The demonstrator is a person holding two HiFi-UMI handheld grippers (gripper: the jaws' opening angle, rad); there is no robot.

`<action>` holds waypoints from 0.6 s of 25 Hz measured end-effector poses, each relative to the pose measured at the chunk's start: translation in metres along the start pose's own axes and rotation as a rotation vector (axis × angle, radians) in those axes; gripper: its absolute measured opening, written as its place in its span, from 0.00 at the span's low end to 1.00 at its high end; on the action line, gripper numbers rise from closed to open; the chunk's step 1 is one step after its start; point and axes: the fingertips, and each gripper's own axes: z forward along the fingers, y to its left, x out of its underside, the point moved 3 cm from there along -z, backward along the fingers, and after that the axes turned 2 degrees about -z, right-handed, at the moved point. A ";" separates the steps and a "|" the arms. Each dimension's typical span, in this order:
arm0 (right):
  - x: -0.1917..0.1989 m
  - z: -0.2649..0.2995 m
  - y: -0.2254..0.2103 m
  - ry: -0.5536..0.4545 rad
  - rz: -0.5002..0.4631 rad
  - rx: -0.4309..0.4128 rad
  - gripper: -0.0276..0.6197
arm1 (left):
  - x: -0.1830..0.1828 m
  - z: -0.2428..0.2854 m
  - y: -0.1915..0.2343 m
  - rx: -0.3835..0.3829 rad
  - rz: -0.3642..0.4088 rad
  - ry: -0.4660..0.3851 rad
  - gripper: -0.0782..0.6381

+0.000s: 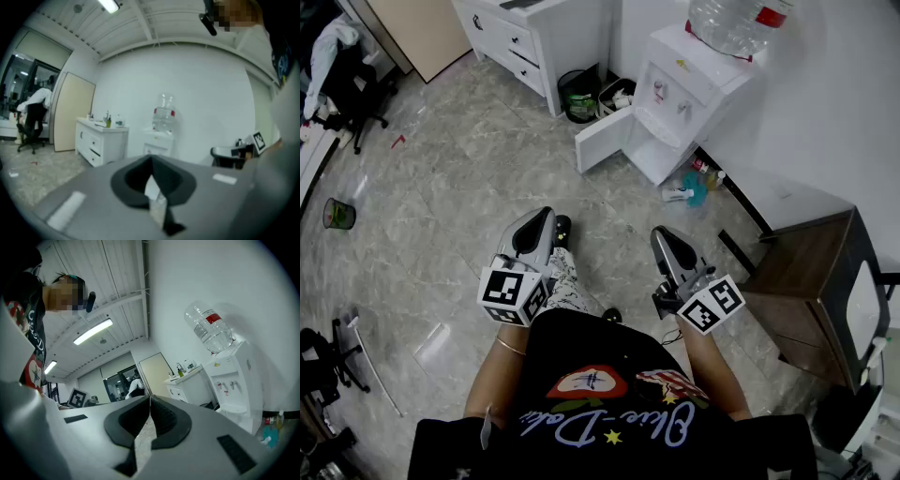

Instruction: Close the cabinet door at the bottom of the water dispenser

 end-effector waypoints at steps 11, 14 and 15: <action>-0.013 0.221 -0.100 -0.041 0.029 0.144 0.07 | -0.039 0.194 0.145 0.224 0.051 0.064 0.11; -0.011 0.274 -0.117 -0.049 0.027 0.190 0.07 | -0.047 0.227 0.182 0.288 0.068 0.088 0.11; -0.008 0.289 -0.127 -0.046 0.024 0.204 0.07 | -0.045 0.240 0.191 0.303 0.066 0.100 0.11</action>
